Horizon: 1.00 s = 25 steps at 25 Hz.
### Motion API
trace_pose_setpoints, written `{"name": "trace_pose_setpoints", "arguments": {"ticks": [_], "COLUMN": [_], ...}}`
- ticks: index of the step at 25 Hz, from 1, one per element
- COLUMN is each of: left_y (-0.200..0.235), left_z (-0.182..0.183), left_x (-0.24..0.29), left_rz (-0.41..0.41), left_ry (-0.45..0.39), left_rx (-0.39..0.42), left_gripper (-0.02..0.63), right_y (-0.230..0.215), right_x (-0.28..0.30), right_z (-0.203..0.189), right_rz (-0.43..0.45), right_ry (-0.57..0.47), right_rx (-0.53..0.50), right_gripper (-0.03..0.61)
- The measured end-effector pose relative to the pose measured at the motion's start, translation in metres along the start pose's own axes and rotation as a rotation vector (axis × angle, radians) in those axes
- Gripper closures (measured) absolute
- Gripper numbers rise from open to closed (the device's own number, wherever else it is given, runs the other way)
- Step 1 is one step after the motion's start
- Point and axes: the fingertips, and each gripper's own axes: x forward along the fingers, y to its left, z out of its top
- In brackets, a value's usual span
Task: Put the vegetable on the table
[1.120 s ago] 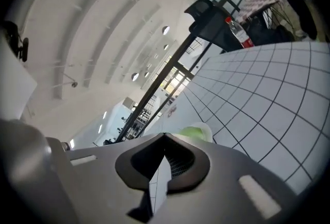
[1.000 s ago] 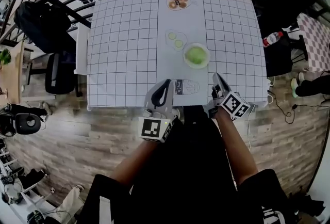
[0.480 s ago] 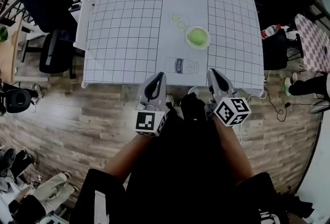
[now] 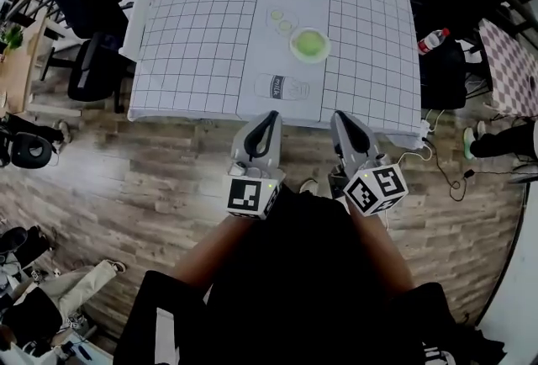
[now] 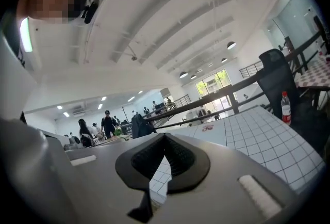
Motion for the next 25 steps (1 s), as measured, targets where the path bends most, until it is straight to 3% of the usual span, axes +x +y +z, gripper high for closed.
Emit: {"name": "trace_pose_setpoints", "arguments": {"ticks": [9,16,25], "left_y": [-0.092,-0.115,-0.122], "left_z": [-0.004,0.004,0.006], "left_x": [-0.012,-0.025,-0.033], "left_rz": [0.001,-0.008,0.001], "left_ry": [-0.023,-0.036,-0.05], "left_rx": [0.031,0.046,0.06], "left_gripper": [0.606,0.606,0.606], "right_y": [-0.013,-0.004,0.004], "right_x": [-0.071,-0.092,-0.097], "right_z": [0.0,0.005,0.001], "right_rz": [-0.026,-0.058,-0.045], "right_ry": [-0.018,-0.063,-0.053], "right_rx": [-0.065,-0.172,-0.223], "right_gripper": [0.581,0.581,0.581]}}
